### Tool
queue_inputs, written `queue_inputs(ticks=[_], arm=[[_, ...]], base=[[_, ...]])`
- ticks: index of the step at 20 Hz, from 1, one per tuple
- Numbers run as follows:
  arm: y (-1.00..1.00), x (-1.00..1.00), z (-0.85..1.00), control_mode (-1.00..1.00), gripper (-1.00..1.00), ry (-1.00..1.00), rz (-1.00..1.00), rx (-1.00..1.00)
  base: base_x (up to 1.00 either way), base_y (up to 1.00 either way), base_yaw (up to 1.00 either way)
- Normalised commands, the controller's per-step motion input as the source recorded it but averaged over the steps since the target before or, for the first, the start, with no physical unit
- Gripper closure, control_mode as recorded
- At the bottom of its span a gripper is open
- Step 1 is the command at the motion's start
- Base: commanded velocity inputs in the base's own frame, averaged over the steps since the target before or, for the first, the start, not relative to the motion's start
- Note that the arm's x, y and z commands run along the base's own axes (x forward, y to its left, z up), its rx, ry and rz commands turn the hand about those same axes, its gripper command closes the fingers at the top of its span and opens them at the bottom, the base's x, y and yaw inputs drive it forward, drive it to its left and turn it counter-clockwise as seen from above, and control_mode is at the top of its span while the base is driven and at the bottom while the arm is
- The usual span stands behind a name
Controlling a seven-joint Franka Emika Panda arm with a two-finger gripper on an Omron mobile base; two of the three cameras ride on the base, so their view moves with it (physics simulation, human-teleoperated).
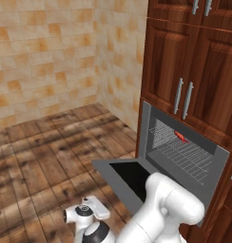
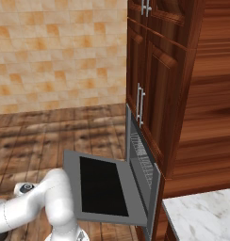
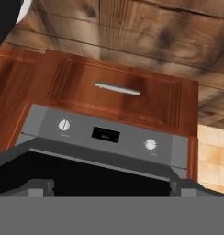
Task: Place the fish on the top rack of the oven, and slide the tray back inside. Close the oven door.
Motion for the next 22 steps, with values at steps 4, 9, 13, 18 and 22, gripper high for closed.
queue_inputs(ticks=[4,9,13,18,22], arm=[[0.05,0.43,-0.96,-1.0,-1.0,-0.1,-0.01,-0.13],[0.0,0.56,-0.75,-1.0,-1.0,-0.17,-0.08,-0.14],[-0.1,0.59,-0.71,-1.0,-1.0,-0.18,-0.15,-0.22],[-0.22,0.57,-0.74,-1.0,-1.0,-0.16,-0.18,-0.25],[-0.55,0.04,-0.15,-1.0,-1.0,-0.21,-0.23,-0.22]], base=[[0.0,0.0,0.0],[0.0,0.0,0.0],[0.0,0.0,0.0],[0.0,0.0,0.0],[0.0,0.0,0.0]])
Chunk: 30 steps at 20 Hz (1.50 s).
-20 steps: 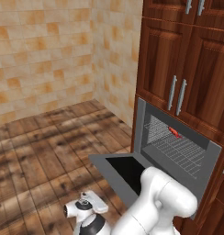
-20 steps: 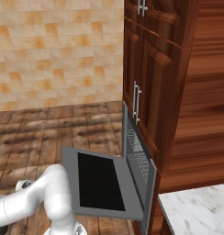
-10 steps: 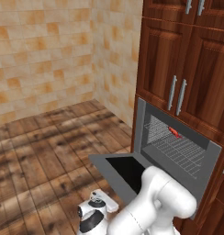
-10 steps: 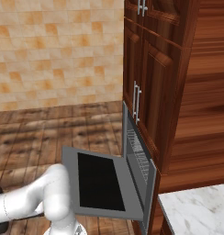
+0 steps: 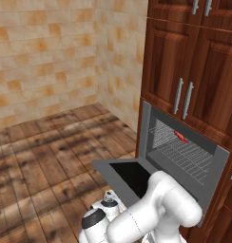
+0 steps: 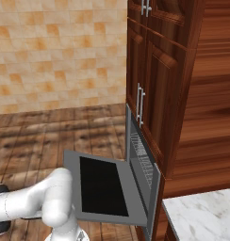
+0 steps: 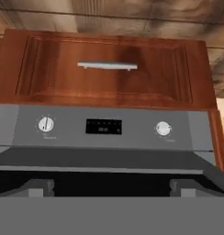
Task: Place the fish on the top rack of the oven, and slide the tray back inside. Close the oven door.
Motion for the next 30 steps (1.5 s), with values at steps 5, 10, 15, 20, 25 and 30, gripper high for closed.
queue_inputs(ticks=[5,10,15,20,25,30], arm=[[-0.68,0.0,0.29,-1.0,-1.0,-0.3,-0.25,-0.27],[-0.64,0.0,0.76,-1.0,-1.0,-0.36,-0.21,-0.32],[-0.66,0.0,0.94,-1.0,-1.0,-0.3,-0.17,-0.28],[-0.86,0.02,0.97,-1.0,-1.0,-0.25,-0.12,-0.21],[-1.0,0.15,0.99,-1.0,-1.0,-0.16,-0.1,-0.14],[-1.0,0.33,0.9,-1.0,-1.0,-0.06,-0.06,-0.01]], base=[[0.0,0.0,0.0],[0.0,0.0,0.0],[0.0,0.0,0.0],[0.0,0.0,0.0],[0.0,0.0,0.0],[0.0,0.0,0.0]])
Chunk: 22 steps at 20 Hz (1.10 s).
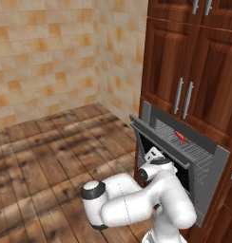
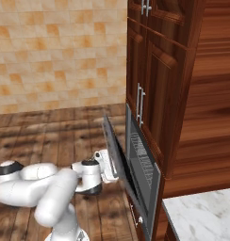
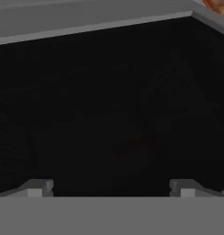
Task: Place the fish on the top rack of the oven, and slide the tray back inside. Close the oven door.
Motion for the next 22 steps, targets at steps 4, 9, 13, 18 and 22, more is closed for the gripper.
queue_inputs(ticks=[4,9,13,18,22], arm=[[-1.0,0.39,0.58,-1.0,-1.0,0.0,-0.01,0.01],[-1.0,0.39,0.07,-1.0,-1.0,0.01,0.0,0.08],[-1.0,0.41,-0.14,-1.0,-1.0,0.07,0.0,0.16],[-1.0,0.26,-0.32,-1.0,-1.0,0.08,0.0,0.2],[-1.0,0.17,-0.29,-1.0,-1.0,0.09,0.0,0.25]], base=[[0.0,0.0,0.0],[0.0,0.0,0.0],[0.0,0.0,0.0],[0.0,0.0,0.0],[0.0,0.0,0.0]])
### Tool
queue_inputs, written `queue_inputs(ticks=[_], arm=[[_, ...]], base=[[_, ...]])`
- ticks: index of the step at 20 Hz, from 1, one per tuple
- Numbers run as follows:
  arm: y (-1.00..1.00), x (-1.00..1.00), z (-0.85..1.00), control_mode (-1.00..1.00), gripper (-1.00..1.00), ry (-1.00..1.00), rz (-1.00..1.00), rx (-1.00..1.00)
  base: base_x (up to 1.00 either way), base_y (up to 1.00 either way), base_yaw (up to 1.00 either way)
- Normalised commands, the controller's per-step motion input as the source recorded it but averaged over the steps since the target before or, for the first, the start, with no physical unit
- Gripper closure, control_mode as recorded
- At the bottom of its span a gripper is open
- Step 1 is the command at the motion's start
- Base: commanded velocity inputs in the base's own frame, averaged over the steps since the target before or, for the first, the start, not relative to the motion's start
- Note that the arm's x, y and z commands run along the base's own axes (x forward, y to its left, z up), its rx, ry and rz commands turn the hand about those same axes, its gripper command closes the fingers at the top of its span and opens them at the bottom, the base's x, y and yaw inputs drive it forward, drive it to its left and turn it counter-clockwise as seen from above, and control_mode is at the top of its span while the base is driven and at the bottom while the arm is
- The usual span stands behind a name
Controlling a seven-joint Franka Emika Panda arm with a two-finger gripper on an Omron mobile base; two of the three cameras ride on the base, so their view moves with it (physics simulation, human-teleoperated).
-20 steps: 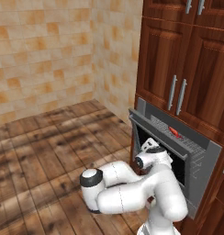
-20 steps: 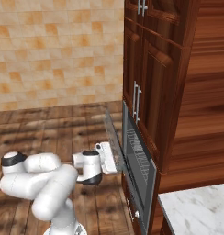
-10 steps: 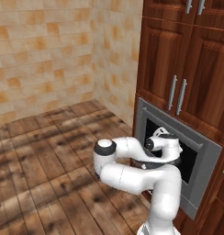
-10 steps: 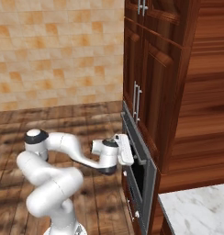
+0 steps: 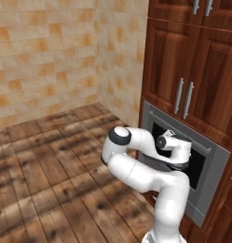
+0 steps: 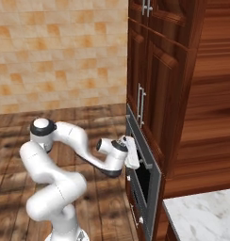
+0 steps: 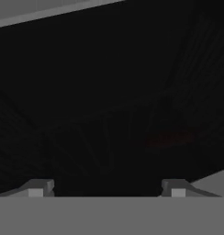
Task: Place the fish on the top rack of the oven, and slide the tray back inside. Close the oven door.
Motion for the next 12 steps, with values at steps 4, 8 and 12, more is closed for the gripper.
queue_inputs(ticks=[4,8,12], arm=[[-1.0,0.17,-0.37,-1.0,-1.0,0.05,0.0,0.23],[-0.96,0.04,-0.3,-1.0,-1.0,0.0,-0.01,0.17],[-0.83,-0.09,-0.21,-1.0,-1.0,0.0,-0.07,0.1]], base=[[0.0,0.0,0.0],[0.0,0.0,0.0],[0.0,0.0,0.0]])
